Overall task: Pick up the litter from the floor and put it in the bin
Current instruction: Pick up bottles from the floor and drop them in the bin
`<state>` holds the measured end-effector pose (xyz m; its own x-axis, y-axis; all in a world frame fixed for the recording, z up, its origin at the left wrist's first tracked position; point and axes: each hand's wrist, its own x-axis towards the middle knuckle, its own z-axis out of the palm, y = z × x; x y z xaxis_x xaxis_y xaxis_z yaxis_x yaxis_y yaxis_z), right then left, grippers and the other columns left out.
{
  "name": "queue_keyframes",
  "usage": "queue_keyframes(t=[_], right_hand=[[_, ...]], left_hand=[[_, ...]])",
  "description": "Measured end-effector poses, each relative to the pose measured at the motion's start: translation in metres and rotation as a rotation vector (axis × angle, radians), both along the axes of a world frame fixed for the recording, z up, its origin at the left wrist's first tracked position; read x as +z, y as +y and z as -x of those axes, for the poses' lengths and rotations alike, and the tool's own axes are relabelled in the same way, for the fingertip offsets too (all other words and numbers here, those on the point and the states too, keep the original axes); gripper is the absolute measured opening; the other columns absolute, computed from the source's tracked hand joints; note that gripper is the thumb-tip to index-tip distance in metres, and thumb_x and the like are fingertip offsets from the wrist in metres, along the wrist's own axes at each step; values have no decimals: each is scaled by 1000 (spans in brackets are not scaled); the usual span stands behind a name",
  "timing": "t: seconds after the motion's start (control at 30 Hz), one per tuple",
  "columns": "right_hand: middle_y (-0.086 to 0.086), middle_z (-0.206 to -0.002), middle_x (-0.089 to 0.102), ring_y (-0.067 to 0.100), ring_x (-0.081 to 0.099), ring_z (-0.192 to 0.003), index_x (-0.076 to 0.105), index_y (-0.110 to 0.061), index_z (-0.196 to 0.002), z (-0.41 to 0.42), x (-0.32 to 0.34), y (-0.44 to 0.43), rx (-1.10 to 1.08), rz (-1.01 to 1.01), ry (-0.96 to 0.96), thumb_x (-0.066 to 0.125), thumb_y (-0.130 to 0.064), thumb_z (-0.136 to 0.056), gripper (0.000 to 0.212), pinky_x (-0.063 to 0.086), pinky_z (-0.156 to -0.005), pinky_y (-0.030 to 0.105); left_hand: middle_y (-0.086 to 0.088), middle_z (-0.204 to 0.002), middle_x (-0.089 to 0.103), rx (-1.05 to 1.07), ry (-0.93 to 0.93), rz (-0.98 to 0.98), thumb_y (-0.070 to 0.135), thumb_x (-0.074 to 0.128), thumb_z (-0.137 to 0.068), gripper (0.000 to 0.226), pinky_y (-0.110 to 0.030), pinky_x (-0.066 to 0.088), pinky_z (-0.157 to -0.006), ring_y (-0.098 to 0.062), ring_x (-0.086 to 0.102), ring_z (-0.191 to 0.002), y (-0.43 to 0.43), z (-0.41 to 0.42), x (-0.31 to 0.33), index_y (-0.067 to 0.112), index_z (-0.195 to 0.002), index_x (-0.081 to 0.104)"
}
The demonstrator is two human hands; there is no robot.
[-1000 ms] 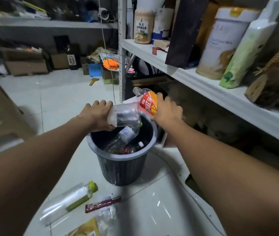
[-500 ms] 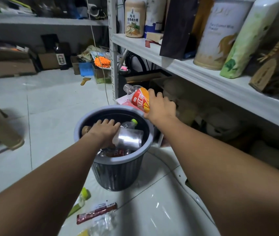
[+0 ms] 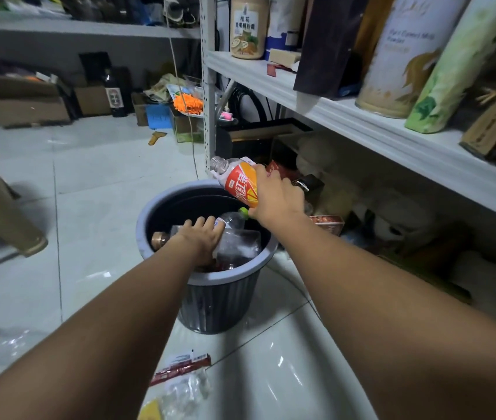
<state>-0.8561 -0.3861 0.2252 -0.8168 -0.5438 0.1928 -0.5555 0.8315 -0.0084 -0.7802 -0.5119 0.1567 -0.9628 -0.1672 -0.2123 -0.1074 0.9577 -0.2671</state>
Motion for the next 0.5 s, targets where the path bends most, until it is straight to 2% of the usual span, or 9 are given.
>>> queue_keyframes(t=[0.13,0.23,0.3,0.37,0.5], right_hand=[[12,-138,43,30,46,-125,21,-18,-146,-6,-1,-2,3,3,-4,74,-42,-80,88,45,-92,40],[12,-138,43,31,48,-124,22,-17,-145,-11,3,-4,10,13,-9,74,-41,-80,87,44,-92,40],[13,-138,44,31,49,-123,22,-17,-145,-14,5,-7,21,15,-18,74,-40,-80,86,44,-93,40],[12,-138,44,30,49,-123,23,-18,-144,-16,7,-10,41,27,-40,74,-38,-80,85,44,-93,40],[11,-137,45,30,49,-124,21,-20,-146,-21,12,-15,94,33,-72,75,-37,-79,87,44,-93,41]], left_hand=[[-5,-155,10,63,-61,-186,77,52,-71,118,-50,19,-115,-32,17,-141,-9,-3,7,22,-149,-16],[-3,-155,7,40,-37,-216,80,55,-66,124,-50,16,-117,-30,12,-143,-13,-8,21,25,-149,-19],[-5,-153,14,2,20,-190,72,56,-73,113,-46,18,-117,-28,17,-142,-19,-14,34,21,-152,-6],[-6,-147,27,-5,114,-194,63,54,-81,91,-41,25,-114,-26,27,-137,-31,-22,49,20,-151,13],[-2,-126,54,-13,256,-90,43,45,-95,42,-32,39,-91,-21,50,-115,-60,-45,84,24,-133,45]])
